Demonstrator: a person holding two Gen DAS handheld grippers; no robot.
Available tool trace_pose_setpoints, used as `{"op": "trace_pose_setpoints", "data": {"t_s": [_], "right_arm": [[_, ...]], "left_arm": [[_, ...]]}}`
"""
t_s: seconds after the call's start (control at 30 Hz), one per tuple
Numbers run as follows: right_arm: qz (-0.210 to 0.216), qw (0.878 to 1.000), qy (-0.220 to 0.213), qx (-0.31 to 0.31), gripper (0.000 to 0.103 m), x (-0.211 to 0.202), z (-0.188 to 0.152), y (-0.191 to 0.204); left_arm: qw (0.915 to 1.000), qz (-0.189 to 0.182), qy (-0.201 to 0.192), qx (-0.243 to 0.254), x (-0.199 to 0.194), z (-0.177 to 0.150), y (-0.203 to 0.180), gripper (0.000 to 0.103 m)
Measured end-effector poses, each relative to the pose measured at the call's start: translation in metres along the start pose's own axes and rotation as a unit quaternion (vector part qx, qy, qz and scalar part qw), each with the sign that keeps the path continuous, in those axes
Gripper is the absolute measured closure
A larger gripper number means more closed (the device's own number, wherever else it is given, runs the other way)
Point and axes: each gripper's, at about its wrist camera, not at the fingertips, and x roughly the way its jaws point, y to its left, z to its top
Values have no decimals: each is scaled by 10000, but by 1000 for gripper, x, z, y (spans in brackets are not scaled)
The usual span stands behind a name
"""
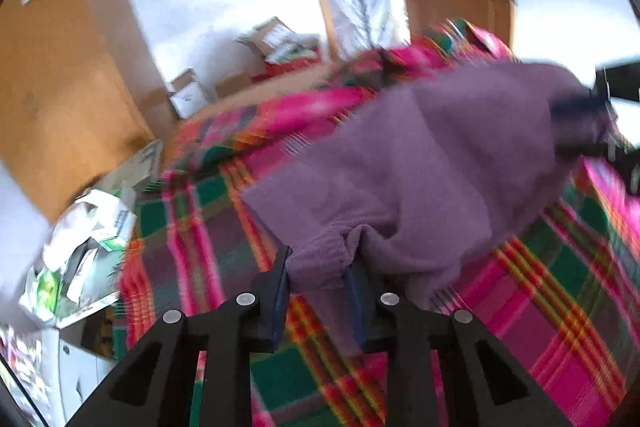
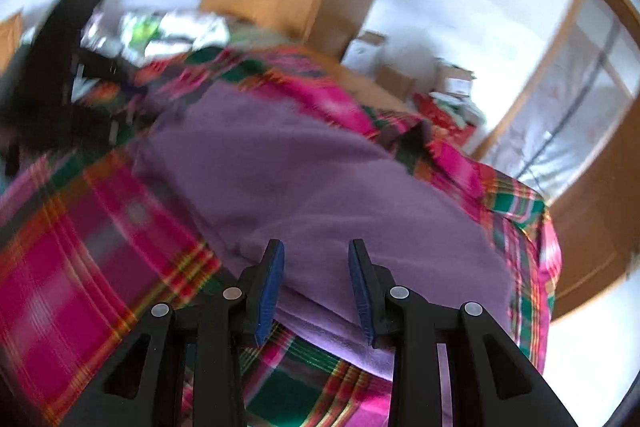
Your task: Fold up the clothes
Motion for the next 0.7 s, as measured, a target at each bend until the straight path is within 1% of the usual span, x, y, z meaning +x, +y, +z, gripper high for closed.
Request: {"op": "trace_pose_setpoints", "data": {"t_s": [0.2, 0.27, 0.37, 0.5, 0.6, 0.67, 0.7], "right_arm": [[255, 9993, 183, -218, 68, 10, -5, 4], [340, 9987, 244, -291, 68, 14, -7, 6], [106, 9988, 317, -344, 68, 22, -7, 6], [65, 9990, 232, -386, 68, 20, -4, 8], [28, 9982, 190, -562, 68, 18, -2, 14], [9, 9979, 262, -597, 68, 21, -2, 16], [-75, 9978, 277, -591, 68, 21, -2, 16]], "left_arm": [[9977, 114, -194, -642, -7, 19, 32, 78], [9962, 99, -249, -828, -8, 25, 40, 78], [9937, 62, -412, -1044, -13, 33, 49, 78], [9925, 130, -552, -1083, -18, 44, 52, 78], [9913, 163, -605, -1156, -17, 53, 56, 78], [9898, 192, -660, -1244, -17, 59, 61, 78], [9889, 203, -711, -1292, -18, 61, 63, 78]]}}
